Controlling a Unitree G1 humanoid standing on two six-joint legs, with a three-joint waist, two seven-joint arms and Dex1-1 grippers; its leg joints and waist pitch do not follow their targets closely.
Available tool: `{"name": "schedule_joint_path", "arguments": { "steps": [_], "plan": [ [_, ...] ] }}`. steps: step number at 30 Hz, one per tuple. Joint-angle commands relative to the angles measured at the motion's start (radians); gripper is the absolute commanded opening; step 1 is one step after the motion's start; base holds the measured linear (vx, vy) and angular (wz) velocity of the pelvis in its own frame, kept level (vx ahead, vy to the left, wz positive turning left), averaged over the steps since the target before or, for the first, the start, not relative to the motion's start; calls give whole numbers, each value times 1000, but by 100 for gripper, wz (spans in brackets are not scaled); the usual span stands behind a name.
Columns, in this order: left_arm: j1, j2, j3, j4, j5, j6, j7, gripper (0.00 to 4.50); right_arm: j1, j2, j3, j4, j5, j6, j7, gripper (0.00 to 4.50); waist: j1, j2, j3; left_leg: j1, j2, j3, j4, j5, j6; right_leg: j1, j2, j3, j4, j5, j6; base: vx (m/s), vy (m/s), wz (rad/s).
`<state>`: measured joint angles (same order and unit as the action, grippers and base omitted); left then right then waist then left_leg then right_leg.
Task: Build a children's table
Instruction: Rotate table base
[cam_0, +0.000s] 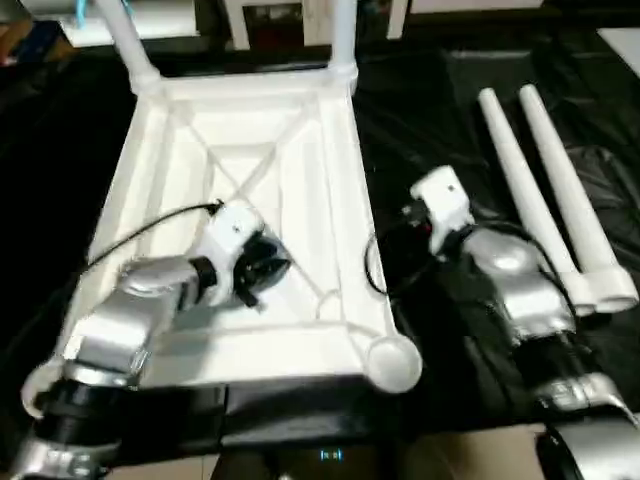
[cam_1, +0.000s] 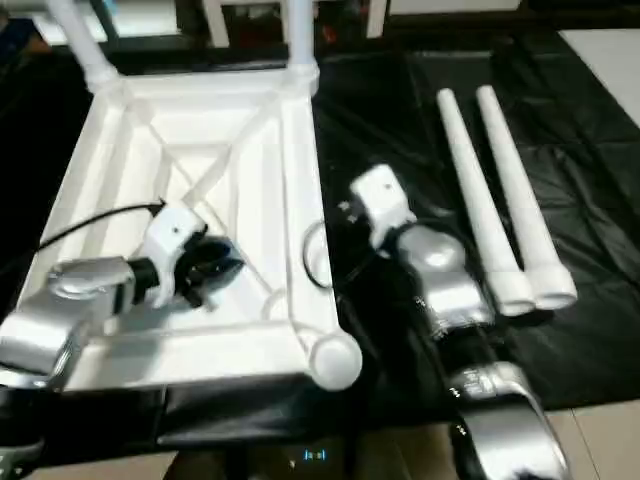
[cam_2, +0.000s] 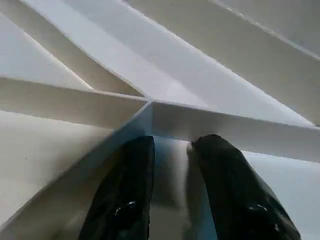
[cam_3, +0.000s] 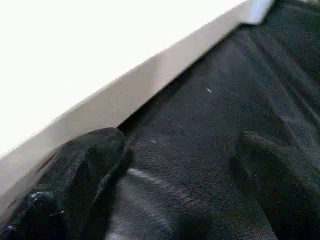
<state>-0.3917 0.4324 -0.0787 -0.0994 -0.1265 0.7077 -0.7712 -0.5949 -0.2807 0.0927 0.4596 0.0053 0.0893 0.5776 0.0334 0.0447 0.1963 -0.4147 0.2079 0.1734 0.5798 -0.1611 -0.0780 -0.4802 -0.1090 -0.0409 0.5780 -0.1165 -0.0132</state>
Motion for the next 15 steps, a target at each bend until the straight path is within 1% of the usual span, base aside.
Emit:
{"name": "schedule_joint_path", "arguments": {
  "steps": [1,2,3,4,5,6,7,8,9,10,11,13,14,15],
  "plan": [
    [-68,-2,42,-128,-73,-59,-36,169,34,22,76,-110,40,17,94,448,3,-4,-115,26,-10,17,-39,54,223,90,4,13,-11,68,-331,0,0,0],
    [-65,21,50,-130,-76,-56,-53,169,53,10,68,-152,57,36,97,448,4,-5,-117,27,-10,16,-40,54,225,91,6,13,-12,56,-328,0,0,0],
    [-64,27,52,-130,-75,-57,-57,169,59,7,65,-167,62,43,98,448,4,-6,-115,26,-8,16,-40,50,225,90,4,13,-12,43,-326,0,0,0],
    [-58,56,63,-133,-77,-55,-79,169,82,-6,49,-226,90,78,102,448,6,-2,-110,26,-8,16,-42,12,208,88,5,12,-17,-22,-315,0,0,0],
    [-54,76,73,-138,-85,-49,-98,169,94,-16,38,-260,107,99,108,448,6,-2,-112,28,-6,17,-42,2,202,88,2,13,-17,-34,-312,0,0,0],
    [-49,93,82,-145,-95,-46,-116,169,104,-27,30,-287,118,116,114,448,7,-1,-110,28,-5,16,-45,-19,186,88,1,14,-19,-61,-304,0,0,0],
    [-43,112,87,-153,-103,-45,-134,169,112,-40,22,-307,126,128,120,448,7,0,-110,29,-4,15,-44,-27,178,87,1,14,-19,-67,-302,0,0,0],
    [-39,126,86,-159,-107,-44,-146,169,119,-51,16,-321,126,138,124,448,7,0,-108,29,-4,16,-46,-48,163,84,1,14,-20,-86,-298,0,0,0],
    [-38,129,86,-160,-107,-44,-148,169,120,-53,15,-323,126,140,125,448,7,0,-108,29,-4,16,-47,-65,148,85,-1,15,-20,-101,-297,0,0,0],
    [-36,146,87,-158,-111,-47,-157,169,129,-71,1,-330,119,151,133,448,8,-2,-108,31,-4,17,-47,-92,138,83,0,16,-22,-117,-293,0,0,0],
    [-36,146,87,-158,-111,-47,-157,169,129,-71,1,-330,119,151,133,448,8,-3,-108,30,-5,17,-46,-100,133,83,0,17,-21,-123,-290,0,0,0],
    [-39,154,81,-147,-106,-52,-157,169,135,-84,-10,-326,110,153,139,448,8,-2,-104,28,-5,17,-48,-136,112,83,-3,18,-24,-171,-274,0,0,0],
    [-39,158,75,-144,-102,-54,-158,169,139,-90,-11,-331,109,159,139,448,8,-3,-102,28,-7,17,-50,-162,96,83,-4,19,-29,-214,-257,0,0,0],
    [-35,155,63,-145,-95,-59,-154,169,142,-94,-9,-332,104,163,133,448,8,-2,-100,31,-7,17,-51,-186,81,81,-5,20,-33,-257,-240,0,0,0]
  ]
}}
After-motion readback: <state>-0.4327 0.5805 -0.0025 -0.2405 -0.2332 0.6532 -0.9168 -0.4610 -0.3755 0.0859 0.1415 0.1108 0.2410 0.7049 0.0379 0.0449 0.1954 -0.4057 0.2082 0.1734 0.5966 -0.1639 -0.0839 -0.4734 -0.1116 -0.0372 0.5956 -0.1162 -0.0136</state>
